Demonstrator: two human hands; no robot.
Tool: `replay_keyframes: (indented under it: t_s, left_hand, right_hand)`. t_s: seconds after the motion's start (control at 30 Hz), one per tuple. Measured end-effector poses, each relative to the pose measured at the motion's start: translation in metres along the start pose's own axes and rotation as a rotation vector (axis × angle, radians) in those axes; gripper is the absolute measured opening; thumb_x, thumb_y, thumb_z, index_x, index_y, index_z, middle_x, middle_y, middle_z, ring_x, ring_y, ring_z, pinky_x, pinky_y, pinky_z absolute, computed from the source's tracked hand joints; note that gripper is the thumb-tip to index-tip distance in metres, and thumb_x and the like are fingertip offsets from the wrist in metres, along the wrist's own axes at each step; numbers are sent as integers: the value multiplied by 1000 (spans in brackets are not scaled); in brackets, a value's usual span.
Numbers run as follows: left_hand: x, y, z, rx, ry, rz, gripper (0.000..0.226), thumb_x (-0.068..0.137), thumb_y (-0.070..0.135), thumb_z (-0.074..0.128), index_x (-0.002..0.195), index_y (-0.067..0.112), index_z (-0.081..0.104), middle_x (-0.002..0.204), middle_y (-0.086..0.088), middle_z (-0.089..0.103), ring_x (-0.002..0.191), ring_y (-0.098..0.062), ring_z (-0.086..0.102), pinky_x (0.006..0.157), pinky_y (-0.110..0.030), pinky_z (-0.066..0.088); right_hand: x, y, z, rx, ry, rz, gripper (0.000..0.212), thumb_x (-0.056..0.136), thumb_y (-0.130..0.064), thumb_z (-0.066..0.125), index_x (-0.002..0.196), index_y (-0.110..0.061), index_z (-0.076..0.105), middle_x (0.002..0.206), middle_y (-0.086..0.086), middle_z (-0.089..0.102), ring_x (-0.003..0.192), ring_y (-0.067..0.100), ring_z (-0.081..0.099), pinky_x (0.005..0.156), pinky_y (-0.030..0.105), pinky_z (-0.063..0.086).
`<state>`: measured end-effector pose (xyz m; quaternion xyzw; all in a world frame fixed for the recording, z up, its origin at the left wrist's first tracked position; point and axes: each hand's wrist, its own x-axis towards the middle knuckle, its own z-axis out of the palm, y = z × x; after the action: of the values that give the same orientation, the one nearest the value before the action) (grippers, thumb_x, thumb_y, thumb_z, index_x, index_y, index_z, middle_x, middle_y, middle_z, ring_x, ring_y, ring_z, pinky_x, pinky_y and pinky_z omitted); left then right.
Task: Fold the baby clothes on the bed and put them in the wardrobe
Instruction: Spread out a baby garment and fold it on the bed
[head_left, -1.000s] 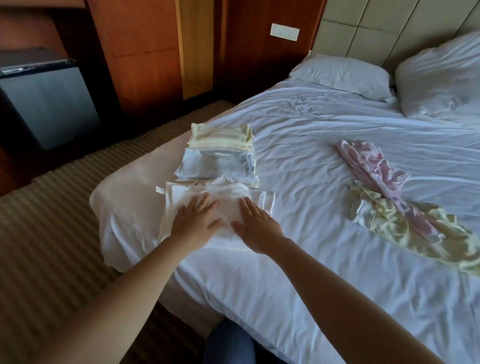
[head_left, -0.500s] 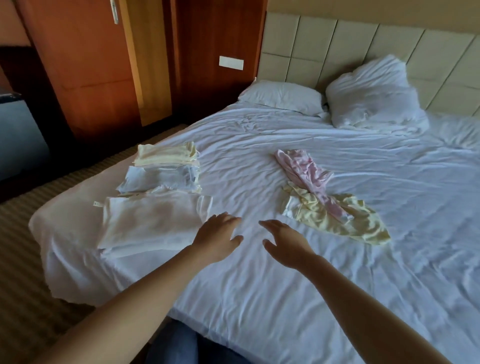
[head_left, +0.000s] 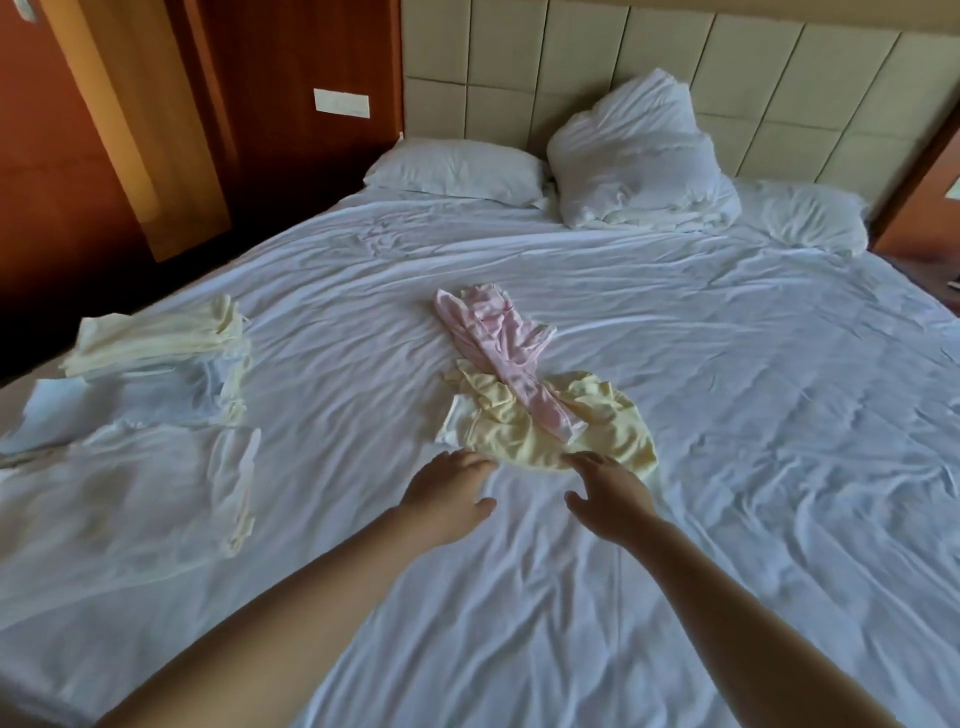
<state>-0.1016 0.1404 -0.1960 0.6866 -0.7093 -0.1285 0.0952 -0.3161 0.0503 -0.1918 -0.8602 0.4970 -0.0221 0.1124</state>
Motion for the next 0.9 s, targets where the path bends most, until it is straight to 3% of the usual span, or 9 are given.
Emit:
replay_keyframes:
  t_s: [0.17,0.23,0.3,0.37,0.5,0.57,0.73,0.83,0.9]
  left_hand:
    - [50,-6,24,27,15,42,54,96,27,53,147,22,38,152,5,35,139,-19,34,109,-31,32]
    - [63,-8,32,79,28,48,55,93,22,55,146,18,38,152,2,36,139,-20,34,109,-31,32]
    - [74,-13,42,160,115,57,63,78,17,72,137,12,52,143,-3,50,130,-21,49,102,-28,42]
    - [86,-22,56,189,216,45,65,54,11,85,117,13,68,119,-3,67,104,-23,67,83,-29,54]
    - [105,-25,60,232,316,1,34,50,13,89,79,21,73,83,2,68,76,-24,67,64,-30,55]
    - [109,-23,52,223,330,-14,27,51,14,89,66,21,67,74,1,63,72,-25,64,61,-31,53]
    - [84,-31,47,79,266,78,4,85,18,65,87,14,65,88,-7,66,81,-32,65,63,-35,52]
    - [51,-35,44,36,324,85,15,87,23,52,92,18,65,75,-3,70,63,-32,65,51,-29,44]
    - [22,-28,39,22,274,70,17,91,27,48,95,22,64,80,0,71,68,-30,66,56,-30,46]
  right_hand:
    - [36,38,11,-103,-23,60,57,93,-29,53,147,-31,35,160,-8,21,150,19,4,122,40,9]
    - [46,49,22,-64,-49,94,54,95,-30,52,146,-37,36,161,-10,17,151,20,0,121,43,10]
    - [53,56,32,27,-41,112,49,96,-28,49,143,-41,41,158,-14,26,150,16,8,117,39,22]
    - [57,59,39,59,25,134,42,98,-27,46,137,-42,49,150,-13,42,147,14,21,110,34,32]
    - [69,61,31,-5,145,167,29,99,-28,44,120,-32,63,119,-2,66,117,22,57,82,32,46]
    - [72,60,23,8,128,155,28,99,-29,43,119,-29,64,112,1,68,105,25,62,75,32,44]
    - [49,48,14,88,36,132,31,100,-27,39,121,-24,61,116,3,67,106,27,61,72,28,37]
    - [24,34,14,155,-62,100,28,100,-27,39,116,-19,61,112,6,66,101,27,60,71,27,35]
    - [3,25,16,147,-144,79,29,100,-28,39,117,-19,60,112,5,66,100,26,60,73,29,39]
